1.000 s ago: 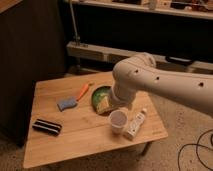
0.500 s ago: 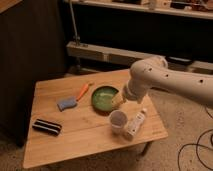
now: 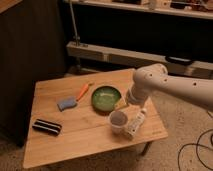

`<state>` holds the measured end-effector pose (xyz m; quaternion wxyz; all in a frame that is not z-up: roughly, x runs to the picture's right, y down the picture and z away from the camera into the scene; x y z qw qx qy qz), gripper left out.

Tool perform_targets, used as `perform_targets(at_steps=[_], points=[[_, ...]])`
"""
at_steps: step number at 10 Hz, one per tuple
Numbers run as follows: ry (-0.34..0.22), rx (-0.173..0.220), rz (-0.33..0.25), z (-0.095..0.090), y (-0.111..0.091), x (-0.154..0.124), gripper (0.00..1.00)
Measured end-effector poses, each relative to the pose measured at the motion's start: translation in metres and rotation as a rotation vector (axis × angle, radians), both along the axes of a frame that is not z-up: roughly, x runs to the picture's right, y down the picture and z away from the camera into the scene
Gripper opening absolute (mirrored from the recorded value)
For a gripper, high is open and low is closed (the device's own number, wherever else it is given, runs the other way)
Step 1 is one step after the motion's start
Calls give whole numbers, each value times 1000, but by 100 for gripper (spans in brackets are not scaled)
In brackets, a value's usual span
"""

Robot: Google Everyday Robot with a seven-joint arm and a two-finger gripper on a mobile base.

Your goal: Pick up the ceramic cup

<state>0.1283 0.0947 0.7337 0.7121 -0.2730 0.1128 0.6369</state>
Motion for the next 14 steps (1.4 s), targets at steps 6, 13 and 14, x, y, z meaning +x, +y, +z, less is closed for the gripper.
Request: perform_targets(at_steps=[6, 13, 14], points=[[-15, -59, 18, 13, 34, -1, 58], [-51, -134, 21, 45, 73, -19, 45], [-58, -145, 10, 47, 77, -31, 43]])
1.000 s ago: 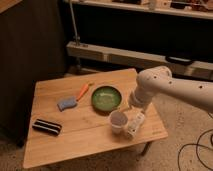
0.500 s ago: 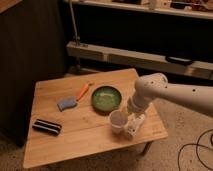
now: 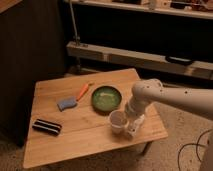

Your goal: Pick up the ceramic cup

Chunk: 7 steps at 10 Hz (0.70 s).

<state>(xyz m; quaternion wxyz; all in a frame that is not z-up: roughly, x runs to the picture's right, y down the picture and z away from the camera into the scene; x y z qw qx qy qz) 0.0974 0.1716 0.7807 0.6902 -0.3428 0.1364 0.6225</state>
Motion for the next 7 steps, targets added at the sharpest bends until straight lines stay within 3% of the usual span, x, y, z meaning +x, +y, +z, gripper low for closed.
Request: perform_targets(at_steps=[1, 2, 4, 7], points=[[-9, -9, -17, 1, 5, -15, 36], [-26, -19, -40, 1, 10, -34, 23], [-28, -22, -49, -6, 7, -39, 5], [-49, 7, -25, -40, -27, -37, 0]])
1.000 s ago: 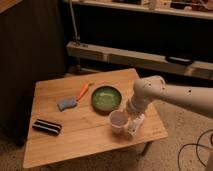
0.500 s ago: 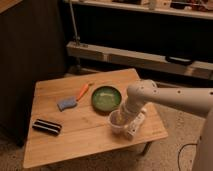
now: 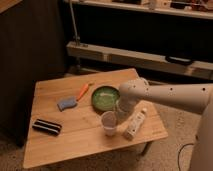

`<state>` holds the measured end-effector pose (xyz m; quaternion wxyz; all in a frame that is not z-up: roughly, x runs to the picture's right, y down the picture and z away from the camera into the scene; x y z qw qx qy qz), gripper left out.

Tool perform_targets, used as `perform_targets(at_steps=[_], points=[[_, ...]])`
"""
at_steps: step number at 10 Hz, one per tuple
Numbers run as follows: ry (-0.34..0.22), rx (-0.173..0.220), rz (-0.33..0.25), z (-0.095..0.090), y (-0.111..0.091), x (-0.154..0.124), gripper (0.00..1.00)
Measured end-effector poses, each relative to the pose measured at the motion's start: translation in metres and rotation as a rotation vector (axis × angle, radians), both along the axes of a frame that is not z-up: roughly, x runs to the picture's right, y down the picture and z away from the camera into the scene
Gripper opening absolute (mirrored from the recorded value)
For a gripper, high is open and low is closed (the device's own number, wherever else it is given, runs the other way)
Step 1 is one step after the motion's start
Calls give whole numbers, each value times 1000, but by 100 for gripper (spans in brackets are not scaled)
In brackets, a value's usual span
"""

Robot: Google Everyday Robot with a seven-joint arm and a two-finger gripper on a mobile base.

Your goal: Pick up the ceramic cup

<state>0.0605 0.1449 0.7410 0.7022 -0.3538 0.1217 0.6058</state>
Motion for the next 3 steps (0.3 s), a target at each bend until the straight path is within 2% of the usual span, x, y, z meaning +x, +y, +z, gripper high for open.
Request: perform_targets(at_steps=[2, 3], points=[[-26, 26, 14, -31, -30, 0, 0], [-51, 40, 22, -41, -39, -1, 0]])
